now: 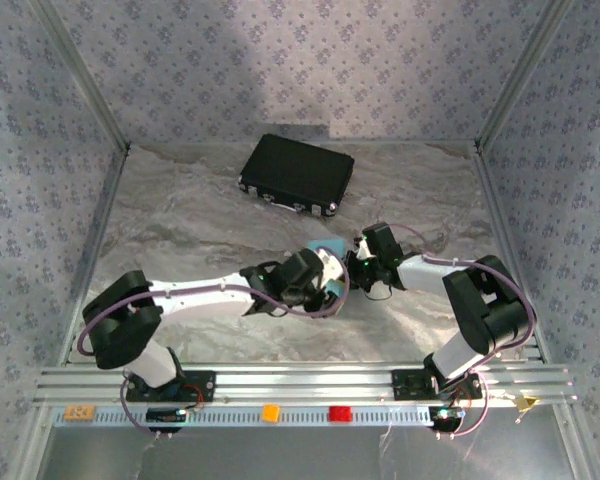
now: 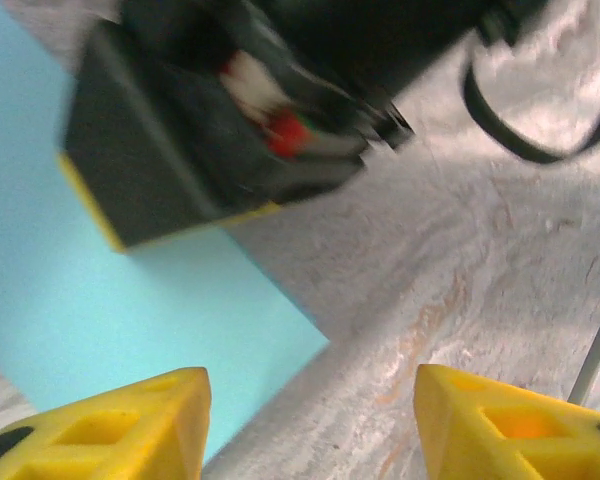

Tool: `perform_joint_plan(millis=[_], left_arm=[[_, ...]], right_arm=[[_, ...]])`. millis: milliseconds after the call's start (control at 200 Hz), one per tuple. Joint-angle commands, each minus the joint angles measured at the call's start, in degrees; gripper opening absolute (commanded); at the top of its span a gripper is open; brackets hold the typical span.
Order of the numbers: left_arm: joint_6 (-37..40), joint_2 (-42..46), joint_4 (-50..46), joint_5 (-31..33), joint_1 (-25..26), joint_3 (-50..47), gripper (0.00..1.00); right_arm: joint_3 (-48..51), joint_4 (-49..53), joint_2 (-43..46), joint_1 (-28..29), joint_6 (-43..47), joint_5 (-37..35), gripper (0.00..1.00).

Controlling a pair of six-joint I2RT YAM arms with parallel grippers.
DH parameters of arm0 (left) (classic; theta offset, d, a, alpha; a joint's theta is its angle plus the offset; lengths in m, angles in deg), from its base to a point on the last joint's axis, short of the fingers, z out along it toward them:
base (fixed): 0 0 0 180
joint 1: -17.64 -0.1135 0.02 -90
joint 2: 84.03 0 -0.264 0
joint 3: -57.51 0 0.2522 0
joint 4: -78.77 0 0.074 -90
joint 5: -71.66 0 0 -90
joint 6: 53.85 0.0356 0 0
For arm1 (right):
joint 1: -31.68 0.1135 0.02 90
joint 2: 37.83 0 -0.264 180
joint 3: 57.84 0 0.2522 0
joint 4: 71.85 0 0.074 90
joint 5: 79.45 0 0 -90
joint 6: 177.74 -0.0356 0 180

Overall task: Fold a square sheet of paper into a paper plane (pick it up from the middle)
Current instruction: Fold the triangle a second time at the center of the table.

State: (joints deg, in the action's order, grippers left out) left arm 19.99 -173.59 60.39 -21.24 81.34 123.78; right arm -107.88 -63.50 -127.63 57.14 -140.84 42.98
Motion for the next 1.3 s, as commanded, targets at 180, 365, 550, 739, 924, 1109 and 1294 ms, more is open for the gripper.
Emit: perform_joint_plan(millis=[180, 365, 550, 739, 924, 1109, 1294], left_arm=[[10.68, -6.64, -6.48, 16.56, 8.27, 5.93, 0.62], [11.69, -7.82, -6.43, 23.42, 8.75, 5.94, 0.65], [12.67, -9.8, -5.71, 24.41, 8.75, 6.81, 0.65], [12.92, -11.76, -5.16, 24.82, 8.81, 7.83, 0.63], [12.97, -12.21, -4.8, 25.77, 8.81, 7.87, 0.52], [13.08, -11.83, -4.86, 26.14, 8.8, 7.43, 0.33], [12.77, -11.34, -4.74, 24.58, 8.64, 7.22, 0.09]], right_arm=[[-0.96, 0.96, -0.17, -0.59, 0.5, 1.41, 0.17], [-0.72, 0.73, 0.02, -0.83, 0.3, 1.67, 0.17], [-0.58, 0.25, 0.0, -0.84, 0.04, 1.93, 0.17], [-0.57, -0.07, 0.04, -0.92, -0.2, 2.2, 0.17], [-0.63, -0.07, -0.07, -0.8, -0.32, 2.2, 0.17], [-0.25, 0.28, 0.45, -0.9, -0.19, 1.72, 0.18], [0.43, 0.55, 1.36, -1.14, -0.11, 1.26, 0.2]])
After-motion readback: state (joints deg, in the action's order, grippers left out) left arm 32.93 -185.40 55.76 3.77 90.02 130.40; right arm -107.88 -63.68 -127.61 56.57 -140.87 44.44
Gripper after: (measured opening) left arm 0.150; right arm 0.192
